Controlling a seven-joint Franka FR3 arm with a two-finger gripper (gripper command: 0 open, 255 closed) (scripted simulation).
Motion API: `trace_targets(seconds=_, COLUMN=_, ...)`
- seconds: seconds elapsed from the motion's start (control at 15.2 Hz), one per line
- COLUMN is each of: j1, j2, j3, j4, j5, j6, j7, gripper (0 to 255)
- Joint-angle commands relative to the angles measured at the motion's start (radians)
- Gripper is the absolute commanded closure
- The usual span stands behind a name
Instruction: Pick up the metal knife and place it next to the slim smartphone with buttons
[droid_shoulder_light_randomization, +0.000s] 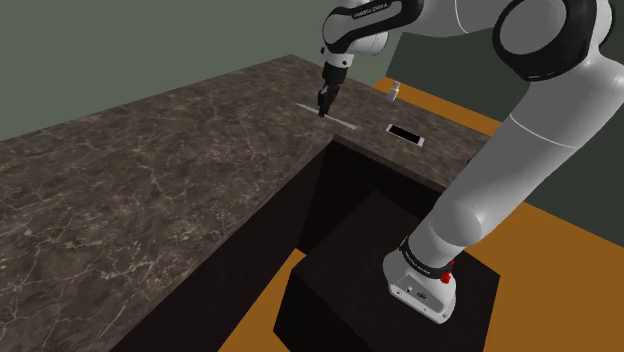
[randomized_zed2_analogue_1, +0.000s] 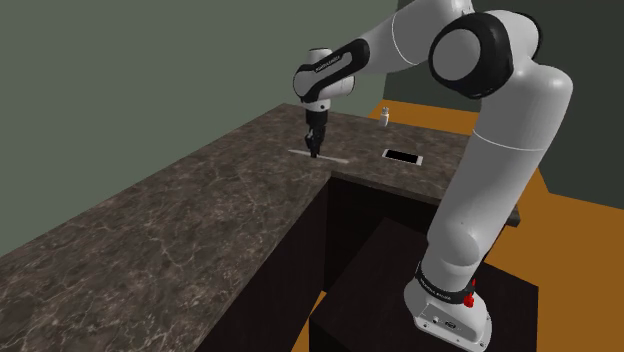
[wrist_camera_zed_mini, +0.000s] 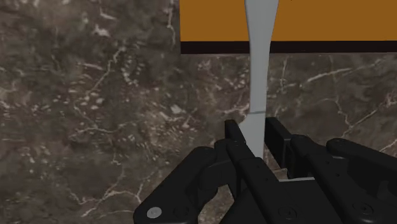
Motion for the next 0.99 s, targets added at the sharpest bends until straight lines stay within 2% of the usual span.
trace_targets(seconds=0.0, j1=-0.025, j2=0.006, j3=-0.025, j4=0.009, j5=-0.001, j6=-0.007, j7=-0.051, gripper=255)
trace_targets(seconds=0.46, j1=-0.112, j2=0.064, j3=-0.106, j4=0.083, j5=0.007, j6=-0.033, j7=-0.221, gripper=255)
trace_targets(seconds=0.92, j1=-0.206, j2=0.168, j3=-0.174, j4=0.214, j5=0.037, j6=-0.076, j7=-0.391, gripper=255)
